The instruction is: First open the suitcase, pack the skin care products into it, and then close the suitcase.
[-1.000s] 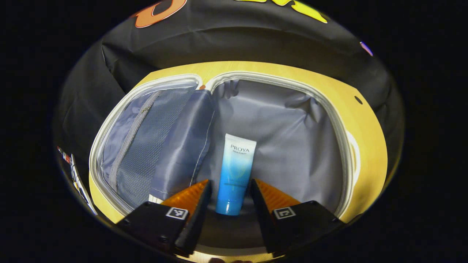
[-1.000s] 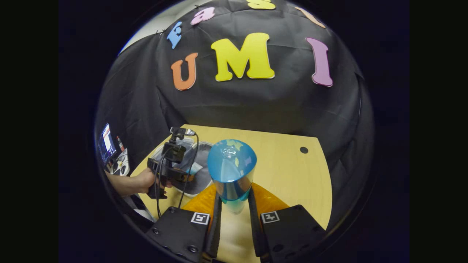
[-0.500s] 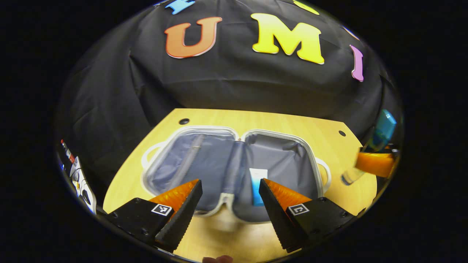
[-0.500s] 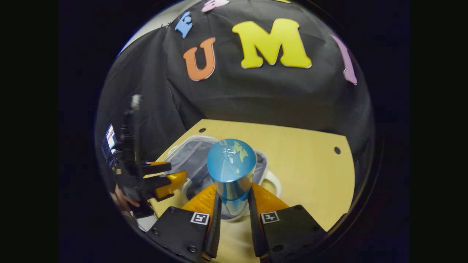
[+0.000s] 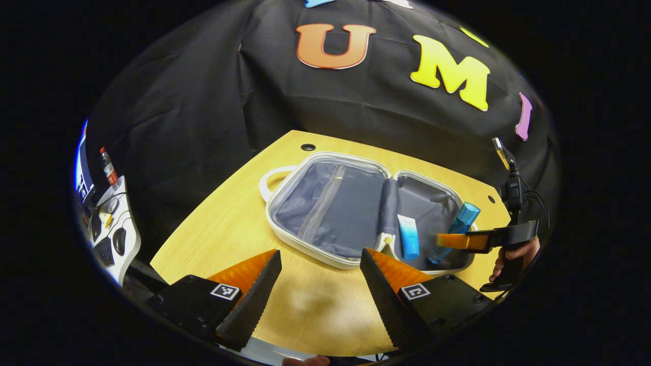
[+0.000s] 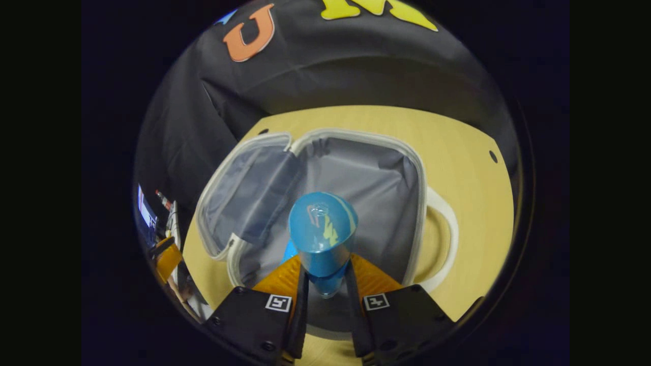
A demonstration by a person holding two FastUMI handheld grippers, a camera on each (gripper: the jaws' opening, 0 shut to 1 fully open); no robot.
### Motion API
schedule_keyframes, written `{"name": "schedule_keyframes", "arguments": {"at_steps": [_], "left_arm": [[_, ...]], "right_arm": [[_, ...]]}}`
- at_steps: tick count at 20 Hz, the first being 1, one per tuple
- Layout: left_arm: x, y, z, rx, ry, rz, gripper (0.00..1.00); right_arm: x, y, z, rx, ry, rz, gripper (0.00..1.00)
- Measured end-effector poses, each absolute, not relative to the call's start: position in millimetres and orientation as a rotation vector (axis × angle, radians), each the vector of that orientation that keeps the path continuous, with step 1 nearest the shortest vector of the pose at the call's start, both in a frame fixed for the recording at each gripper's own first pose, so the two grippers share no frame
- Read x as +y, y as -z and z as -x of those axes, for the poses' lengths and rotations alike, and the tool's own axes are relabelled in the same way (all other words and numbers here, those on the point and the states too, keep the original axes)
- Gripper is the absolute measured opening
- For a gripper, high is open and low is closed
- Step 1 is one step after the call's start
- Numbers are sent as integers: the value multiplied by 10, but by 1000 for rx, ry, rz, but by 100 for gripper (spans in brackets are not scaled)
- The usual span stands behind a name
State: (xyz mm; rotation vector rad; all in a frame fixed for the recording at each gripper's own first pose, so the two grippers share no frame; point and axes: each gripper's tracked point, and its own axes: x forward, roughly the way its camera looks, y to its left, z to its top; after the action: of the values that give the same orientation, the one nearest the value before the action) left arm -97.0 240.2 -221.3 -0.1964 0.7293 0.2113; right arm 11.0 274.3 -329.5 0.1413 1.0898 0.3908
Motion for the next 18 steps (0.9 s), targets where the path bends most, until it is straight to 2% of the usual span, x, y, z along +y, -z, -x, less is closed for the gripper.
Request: {"name": "schedule_keyframes", "arguments": {"at_steps": [2, 3, 4, 10, 18], "left_arm": [[2487, 2214, 964, 724, -224, 202, 99], [2512, 2223, 965, 722, -226, 207, 99], [2513, 2231, 968, 724, -224, 220, 99], [2510, 2135, 885, 709, -195, 206, 99], [2420, 2028, 721, 690, -140, 197, 99]], "right_arm": [[2753, 3320, -198, 1091, -367, -166, 35], [2773, 3345, -230, 1094, -361, -164, 31], [2792, 3363, -292, 1096, -348, -160, 35], [2767, 3628, -366, 1202, -217, -147, 35], [2790, 3655, -360, 1211, -184, -61, 37]]}}
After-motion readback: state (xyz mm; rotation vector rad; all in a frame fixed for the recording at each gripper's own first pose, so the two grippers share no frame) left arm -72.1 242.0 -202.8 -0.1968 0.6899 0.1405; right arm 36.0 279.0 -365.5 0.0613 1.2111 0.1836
